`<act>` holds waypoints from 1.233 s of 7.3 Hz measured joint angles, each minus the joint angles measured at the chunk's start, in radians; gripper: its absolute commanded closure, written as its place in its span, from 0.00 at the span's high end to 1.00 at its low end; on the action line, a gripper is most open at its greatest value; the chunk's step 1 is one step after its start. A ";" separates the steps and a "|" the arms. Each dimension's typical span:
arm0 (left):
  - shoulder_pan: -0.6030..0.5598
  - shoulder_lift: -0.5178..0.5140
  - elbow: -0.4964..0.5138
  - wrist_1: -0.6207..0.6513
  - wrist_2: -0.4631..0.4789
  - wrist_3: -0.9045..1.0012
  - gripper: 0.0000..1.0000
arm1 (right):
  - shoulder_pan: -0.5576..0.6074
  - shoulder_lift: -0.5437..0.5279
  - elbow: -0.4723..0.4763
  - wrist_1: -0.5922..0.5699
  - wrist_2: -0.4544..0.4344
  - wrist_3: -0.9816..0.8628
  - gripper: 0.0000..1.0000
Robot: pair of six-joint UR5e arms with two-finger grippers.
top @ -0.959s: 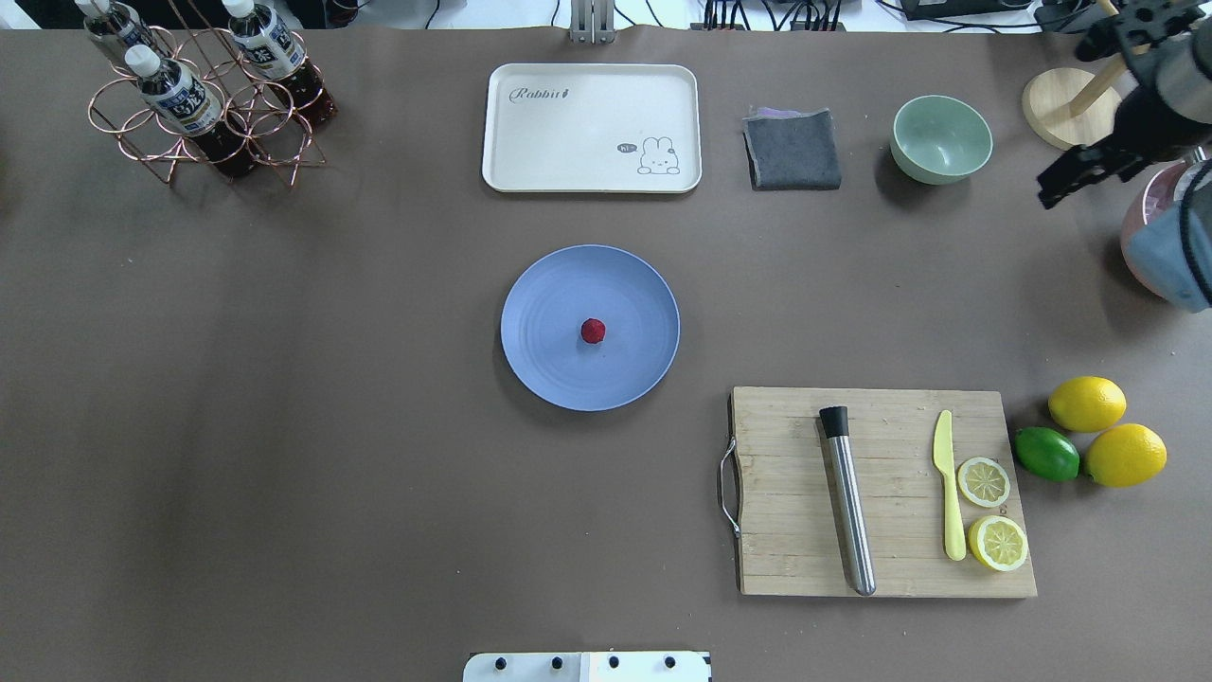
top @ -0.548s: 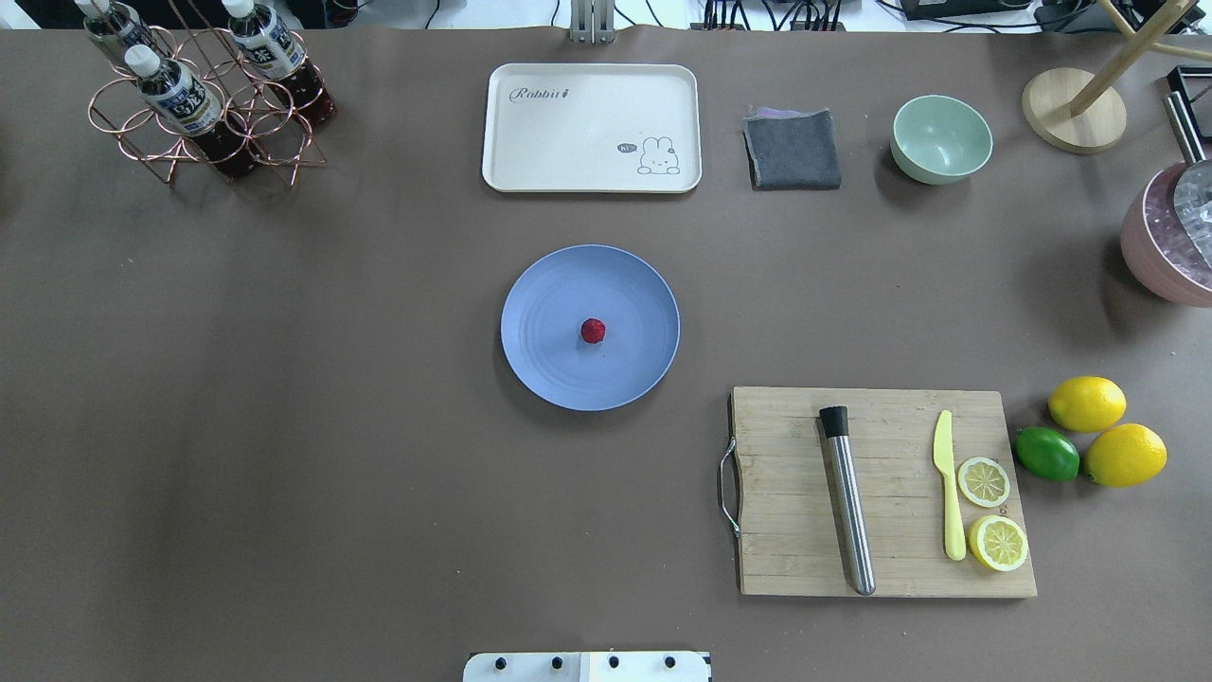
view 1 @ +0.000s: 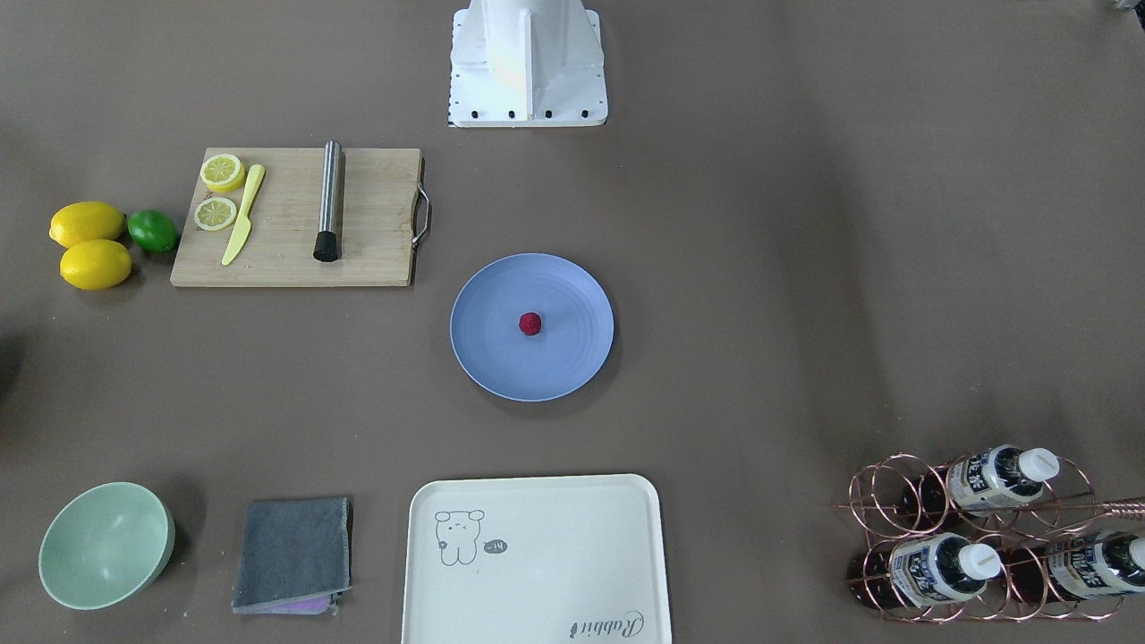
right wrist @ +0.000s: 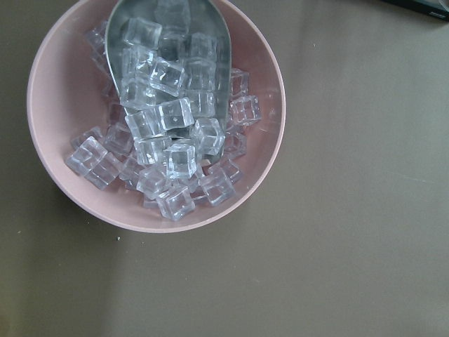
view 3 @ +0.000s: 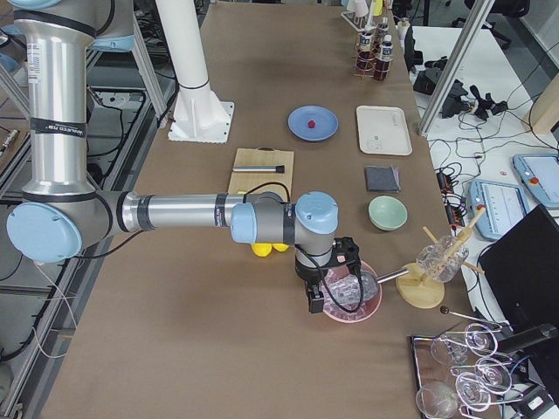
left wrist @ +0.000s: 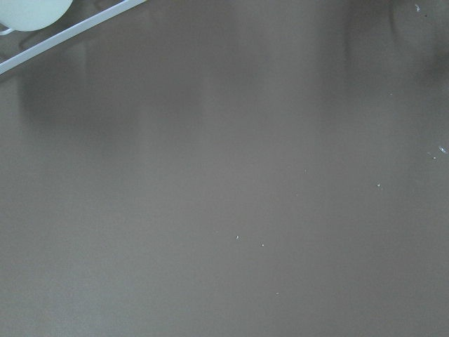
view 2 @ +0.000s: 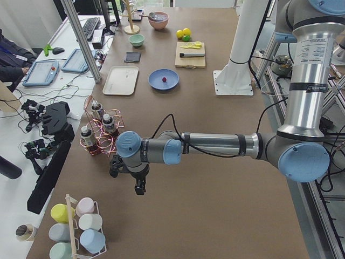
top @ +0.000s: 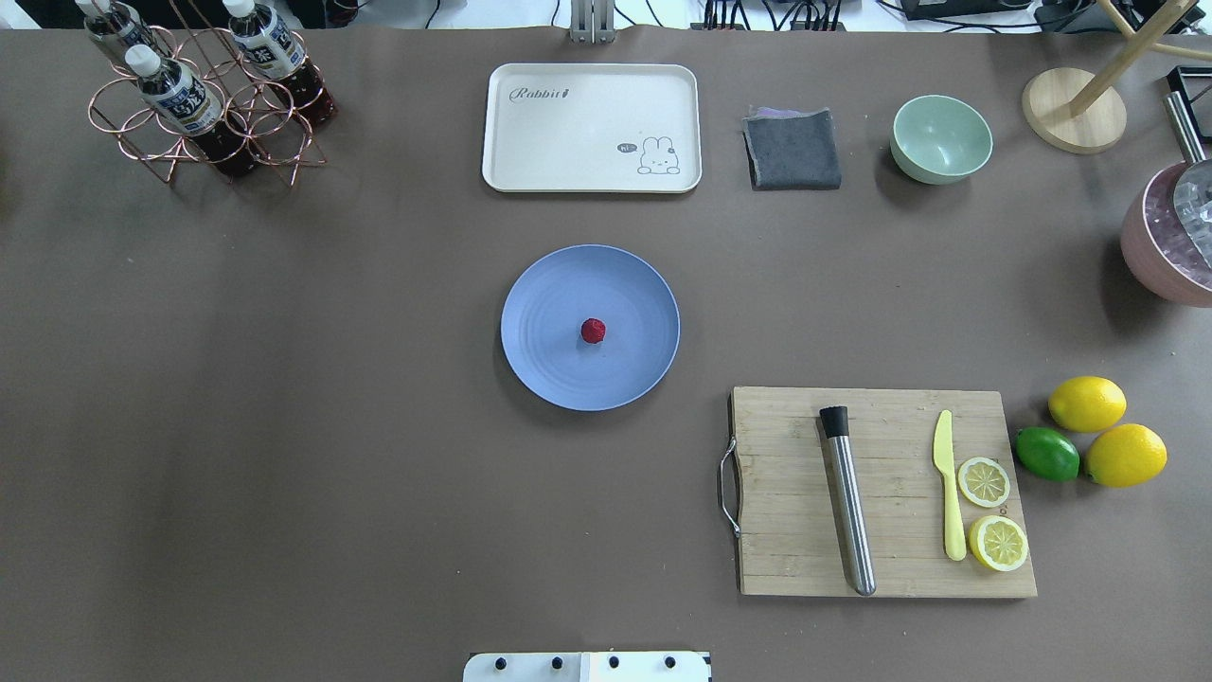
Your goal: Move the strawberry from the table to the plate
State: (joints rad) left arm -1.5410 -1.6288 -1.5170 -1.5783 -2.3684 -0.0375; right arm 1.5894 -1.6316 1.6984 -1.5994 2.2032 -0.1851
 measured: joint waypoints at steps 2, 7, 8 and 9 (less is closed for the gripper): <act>-0.009 0.001 0.001 -0.004 0.001 -0.001 0.98 | 0.001 -0.004 -0.001 0.000 0.012 0.005 1.00; -0.014 0.023 0.003 -0.008 0.001 0.001 0.98 | 0.001 -0.017 0.001 0.003 0.058 0.004 1.00; -0.014 0.026 0.003 -0.009 0.000 0.001 0.98 | 0.001 -0.021 0.006 0.003 0.060 0.003 1.00; -0.014 0.027 0.003 -0.009 0.000 0.001 0.98 | 0.001 -0.024 0.008 0.003 0.062 0.002 1.00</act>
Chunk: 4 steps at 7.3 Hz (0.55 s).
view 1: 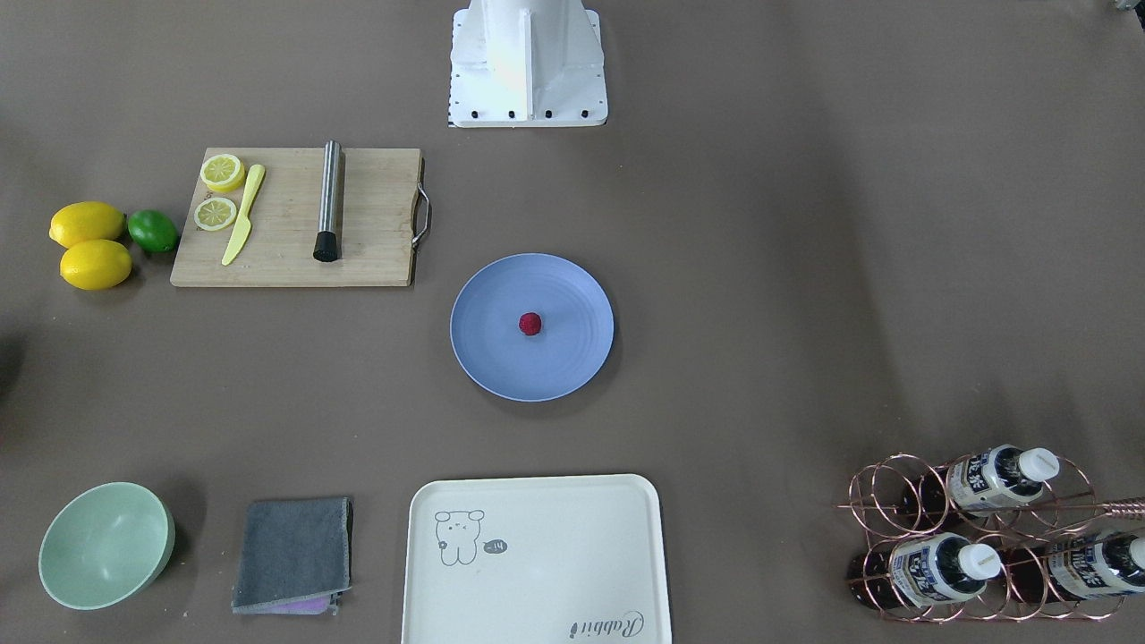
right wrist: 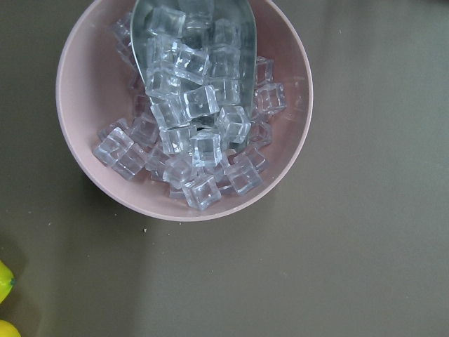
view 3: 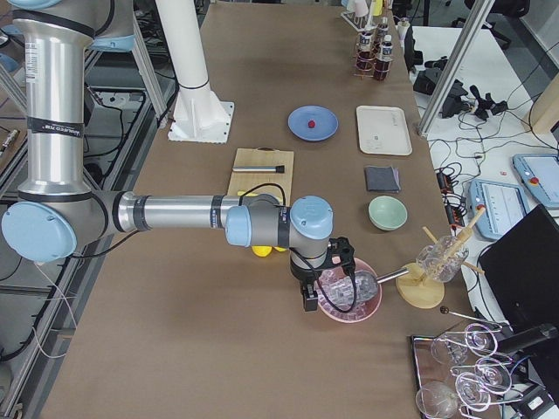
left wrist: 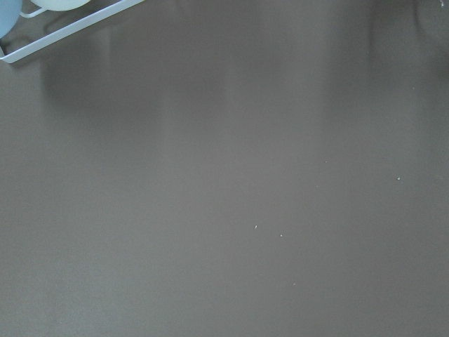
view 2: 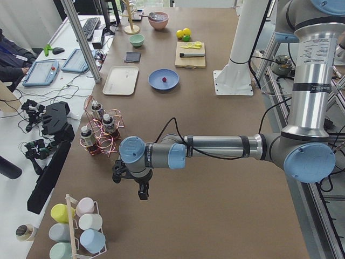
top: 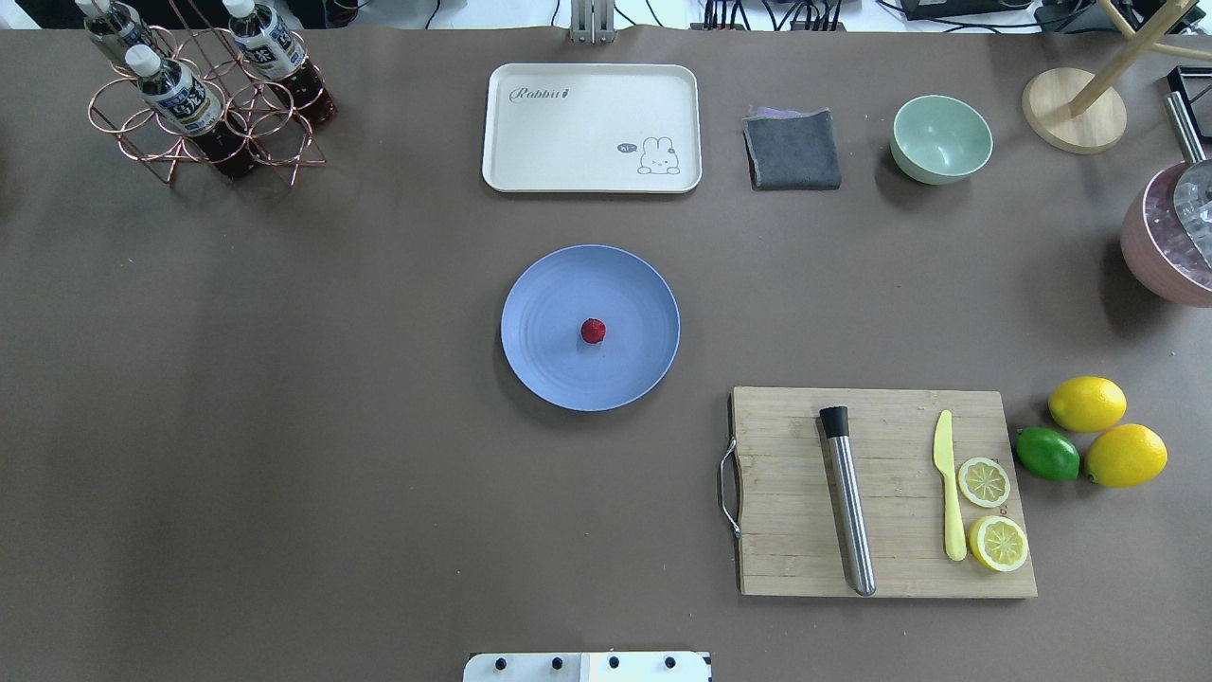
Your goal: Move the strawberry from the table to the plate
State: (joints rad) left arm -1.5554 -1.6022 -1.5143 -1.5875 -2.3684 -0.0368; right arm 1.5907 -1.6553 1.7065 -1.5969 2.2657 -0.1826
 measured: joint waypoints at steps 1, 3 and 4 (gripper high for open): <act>0.000 0.000 0.000 0.000 0.000 0.000 0.98 | 0.000 -0.002 0.001 0.000 0.001 -0.001 1.00; 0.000 0.000 0.000 0.000 0.000 0.000 0.98 | -0.001 -0.004 0.001 0.000 0.010 -0.001 1.00; 0.000 0.000 0.000 0.000 0.000 0.000 0.98 | -0.001 -0.006 0.001 0.000 0.021 -0.001 1.00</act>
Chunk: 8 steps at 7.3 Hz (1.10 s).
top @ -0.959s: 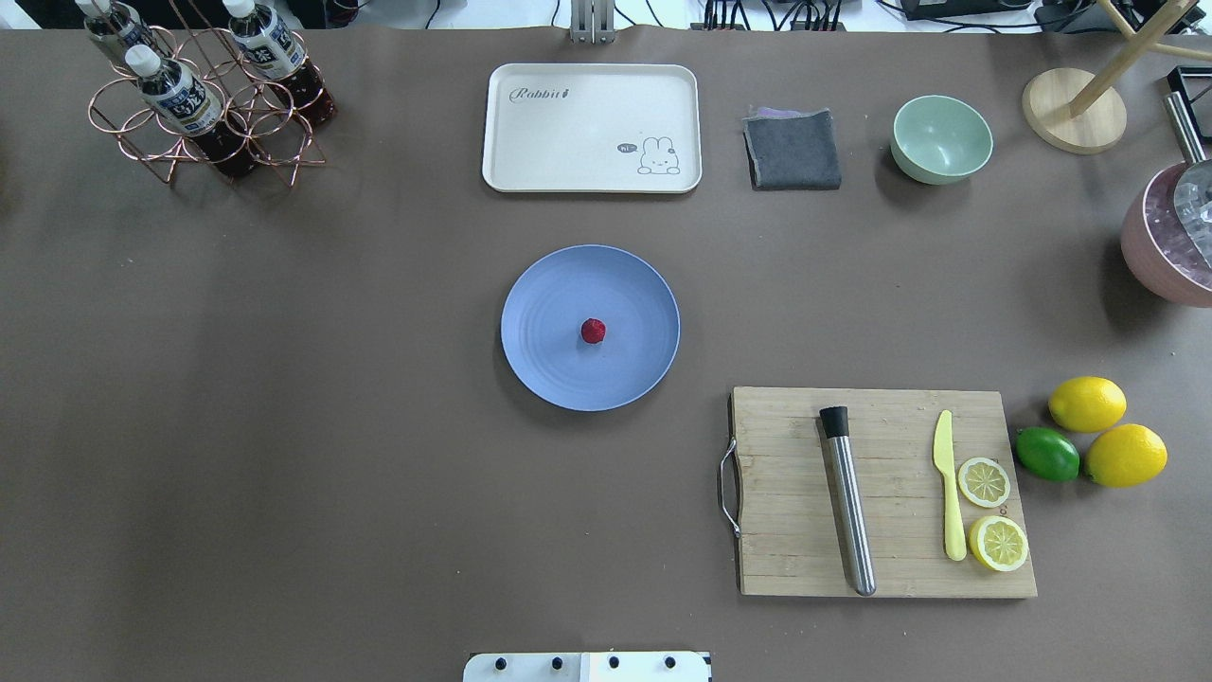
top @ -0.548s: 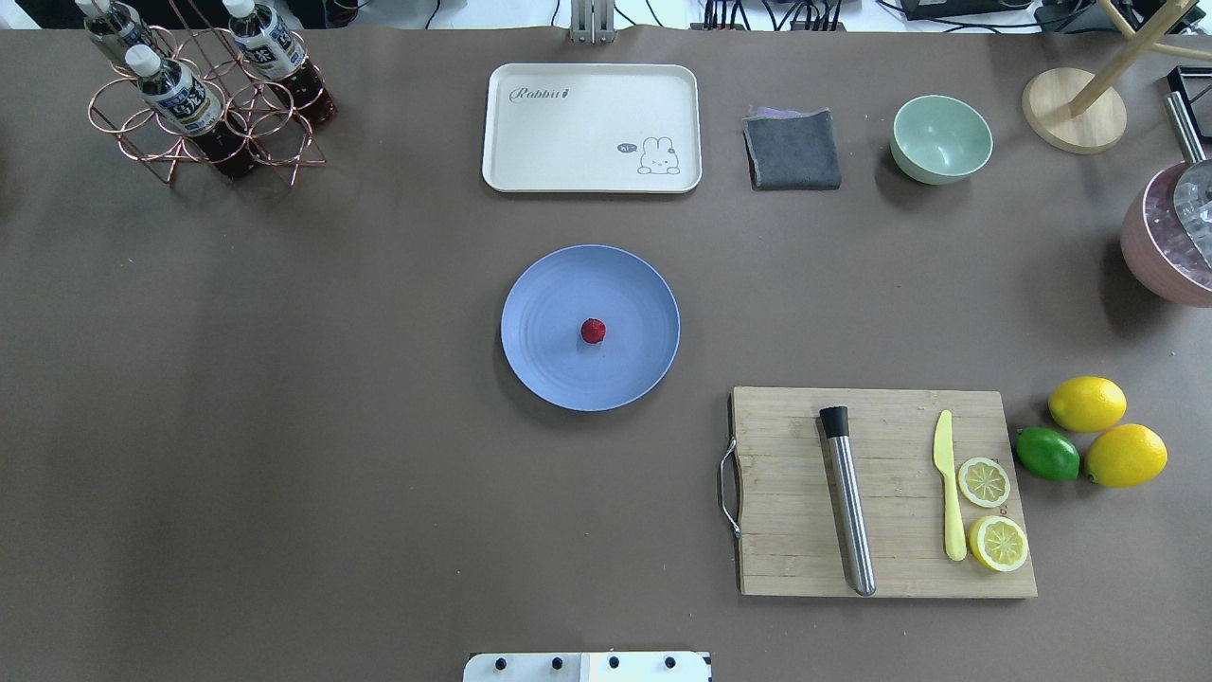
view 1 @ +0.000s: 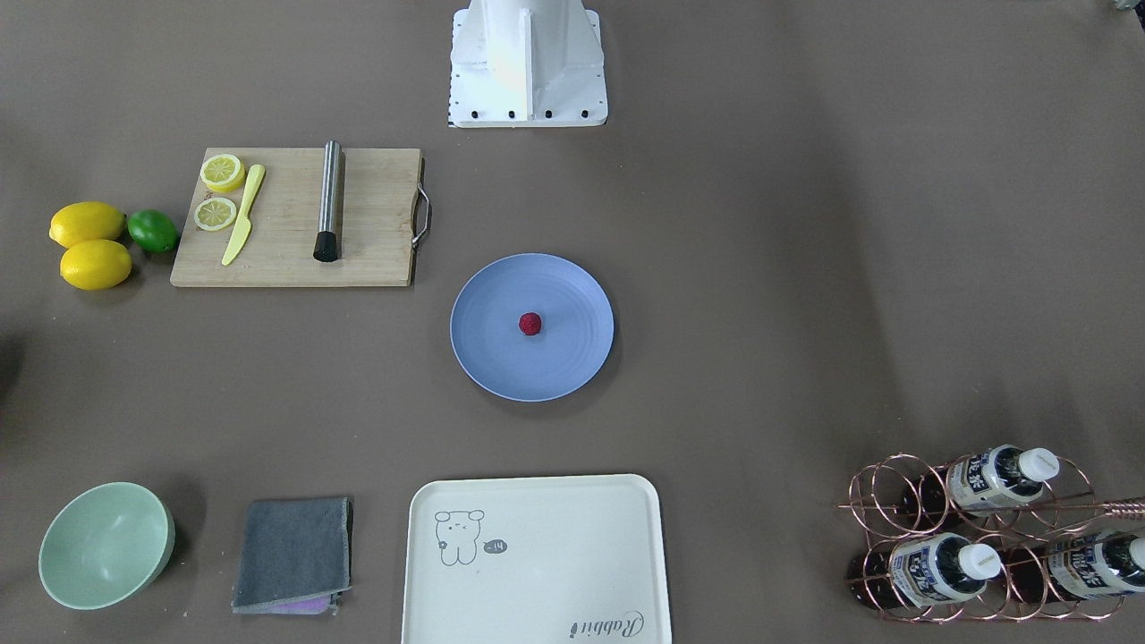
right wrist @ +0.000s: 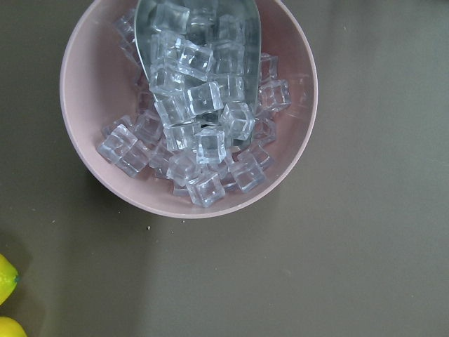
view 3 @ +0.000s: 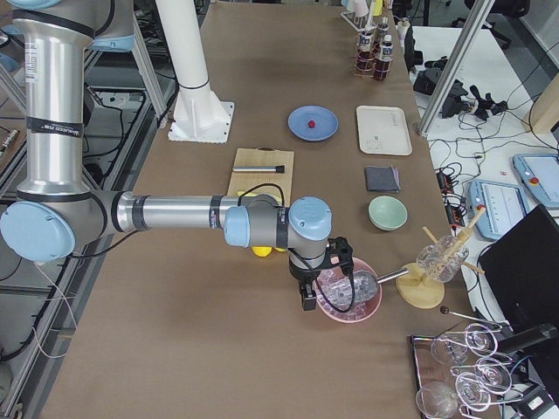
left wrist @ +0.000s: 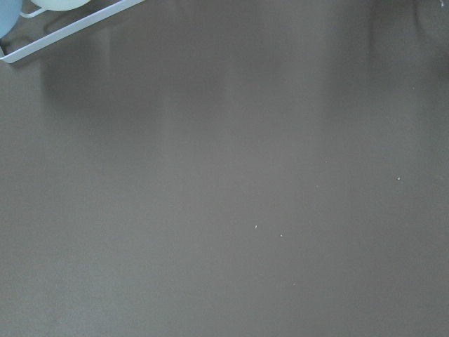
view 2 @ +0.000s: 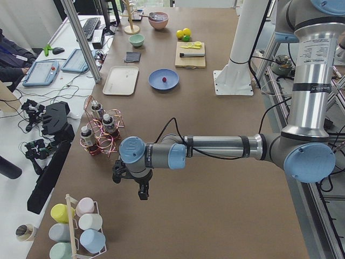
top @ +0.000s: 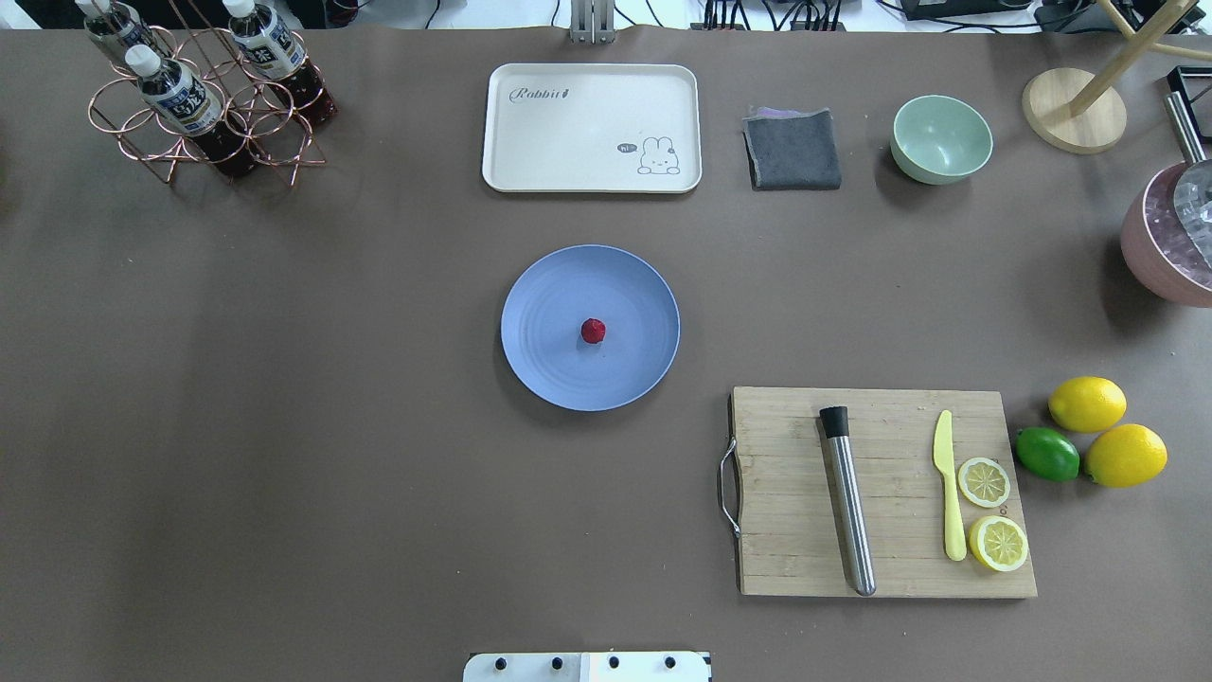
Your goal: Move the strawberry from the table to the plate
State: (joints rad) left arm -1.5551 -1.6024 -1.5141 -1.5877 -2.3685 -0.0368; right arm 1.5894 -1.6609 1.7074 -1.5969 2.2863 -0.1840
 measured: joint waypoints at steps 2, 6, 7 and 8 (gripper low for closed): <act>0.000 0.000 0.000 0.000 0.000 0.000 0.98 | 0.000 -0.002 0.000 0.000 0.020 -0.001 1.00; 0.000 -0.001 0.000 0.000 0.000 0.000 0.98 | 0.000 -0.003 -0.004 0.000 0.037 -0.002 1.00; 0.000 -0.001 0.000 0.000 0.000 0.000 0.98 | 0.000 -0.003 -0.004 0.000 0.038 -0.002 1.00; 0.000 -0.001 -0.001 0.000 0.000 0.000 0.98 | 0.000 -0.003 -0.003 0.000 0.038 -0.002 1.00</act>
